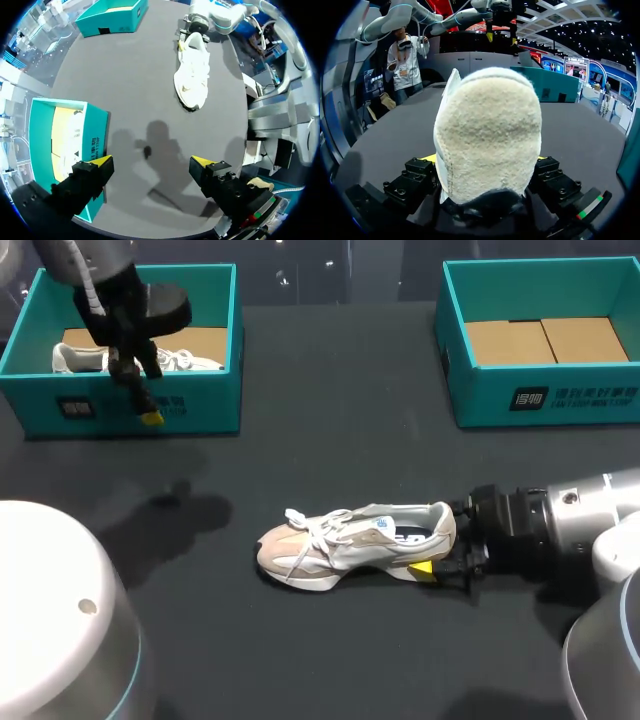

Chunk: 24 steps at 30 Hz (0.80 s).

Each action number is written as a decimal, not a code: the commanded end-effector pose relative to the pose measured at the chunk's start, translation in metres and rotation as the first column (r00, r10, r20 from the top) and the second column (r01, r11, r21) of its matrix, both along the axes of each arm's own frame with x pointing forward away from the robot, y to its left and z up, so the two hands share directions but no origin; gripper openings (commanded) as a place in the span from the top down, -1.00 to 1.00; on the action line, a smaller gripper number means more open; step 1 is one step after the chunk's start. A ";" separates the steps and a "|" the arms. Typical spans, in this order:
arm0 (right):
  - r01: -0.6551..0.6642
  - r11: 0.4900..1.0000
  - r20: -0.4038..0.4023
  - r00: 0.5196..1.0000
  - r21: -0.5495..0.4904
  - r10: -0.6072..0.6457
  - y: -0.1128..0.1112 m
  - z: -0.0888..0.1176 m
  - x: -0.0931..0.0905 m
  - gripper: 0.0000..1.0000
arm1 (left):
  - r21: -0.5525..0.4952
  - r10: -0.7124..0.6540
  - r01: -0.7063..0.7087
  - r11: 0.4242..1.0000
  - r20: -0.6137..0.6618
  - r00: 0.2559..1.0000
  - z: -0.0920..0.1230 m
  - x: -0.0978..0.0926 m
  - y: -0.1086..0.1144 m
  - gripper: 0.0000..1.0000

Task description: Take the shoe out of the shoebox, open the shoe tongue, remove and reinsert the insole, then place the shoe into the shoebox

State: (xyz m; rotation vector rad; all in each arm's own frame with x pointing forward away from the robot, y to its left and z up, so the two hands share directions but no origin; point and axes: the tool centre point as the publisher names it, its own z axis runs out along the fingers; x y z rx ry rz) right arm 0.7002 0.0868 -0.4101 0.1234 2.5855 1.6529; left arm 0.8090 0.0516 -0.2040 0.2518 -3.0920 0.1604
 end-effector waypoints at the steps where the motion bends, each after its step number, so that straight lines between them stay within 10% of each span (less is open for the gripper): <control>1: -0.001 1.000 -0.001 1.000 -0.004 0.001 0.000 -0.002 0.000 1.00 | 0.008 0.006 -0.007 1.000 0.078 0.997 0.000 -0.006 0.002 -1.00; 8: -0.001 1.000 -0.001 1.000 -0.004 0.001 0.000 -0.002 0.000 1.00 | 0.008 0.006 -0.007 1.000 0.078 0.997 0.000 -0.006 0.002 -1.00; 13: -0.001 1.000 -0.001 1.000 -0.004 0.001 0.000 -0.002 0.000 1.00 | 0.026 0.196 -0.198 0.980 0.065 0.978 -0.011 -0.054 -0.037 -1.00; 24: -0.001 1.000 -0.001 1.000 -0.004 0.001 0.000 -0.002 0.000 1.00 | 0.106 0.644 -0.660 0.743 0.154 0.750 -0.020 -0.097 -0.088 -1.00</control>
